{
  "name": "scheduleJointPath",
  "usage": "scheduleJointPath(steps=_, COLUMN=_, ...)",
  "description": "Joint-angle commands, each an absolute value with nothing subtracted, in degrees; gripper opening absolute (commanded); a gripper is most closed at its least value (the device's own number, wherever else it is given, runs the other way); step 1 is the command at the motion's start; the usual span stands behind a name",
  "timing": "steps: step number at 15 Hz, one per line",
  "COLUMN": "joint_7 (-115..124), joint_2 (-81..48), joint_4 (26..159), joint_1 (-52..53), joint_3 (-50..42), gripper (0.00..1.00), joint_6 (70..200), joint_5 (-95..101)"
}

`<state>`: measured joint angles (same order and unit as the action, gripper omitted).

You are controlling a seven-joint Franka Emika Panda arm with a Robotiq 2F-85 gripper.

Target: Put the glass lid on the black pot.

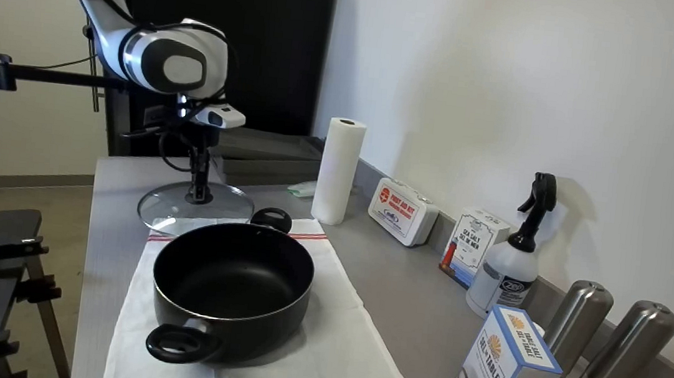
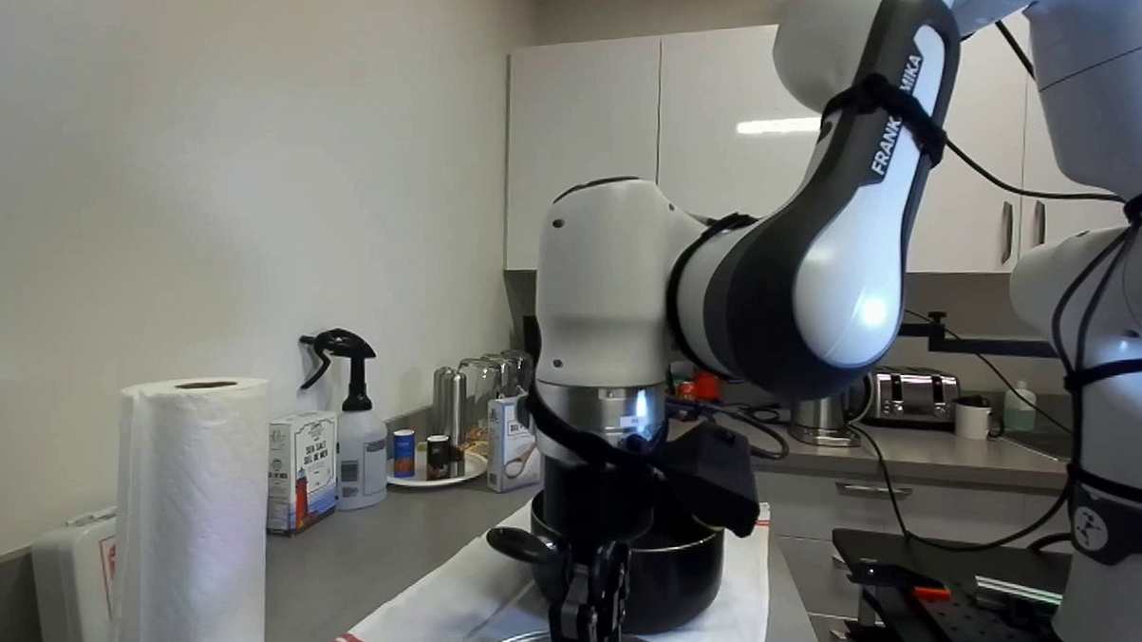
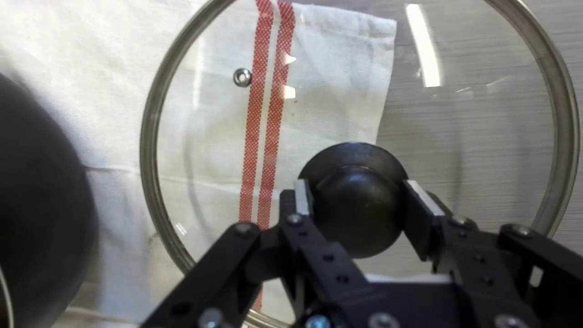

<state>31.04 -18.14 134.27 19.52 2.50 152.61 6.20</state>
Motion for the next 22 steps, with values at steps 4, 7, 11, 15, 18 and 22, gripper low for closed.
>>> scheduleJointPath(steps=4, joint_7=31.36, joint_2=-6.04, joint_4=139.99, joint_1=20.04, joint_3=4.81, gripper=0.25, joint_6=148.50, joint_5=9.10)
scheduleJointPath(steps=7, joint_7=31.94, joint_2=-2.88, joint_4=140.42, joint_1=18.83, joint_3=5.77, gripper=0.25, joint_6=146.04, joint_5=11.26)
scheduleJointPath(steps=11, joint_7=32.60, joint_2=-0.38, joint_4=140.40, joint_1=16.41, joint_3=6.13, gripper=0.25, joint_6=143.43, joint_5=12.38)
scheduleJointPath(steps=15, joint_7=33.21, joint_2=0.64, joint_4=140.23, joint_1=12.81, joint_3=5.36, gripper=0.25, joint_6=142.40, joint_5=12.59)
scheduleJointPath(steps=18, joint_7=33.80, joint_2=0.96, joint_4=140.15, joint_1=9.52, joint_3=4.18, gripper=0.25, joint_6=142.34, joint_5=12.62)
scheduleJointPath(steps=22, joint_7=33.81, joint_2=1.67, joint_4=140.34, joint_1=5.57, joint_3=2.25, gripper=0.25, joint_6=142.55, joint_5=11.92)
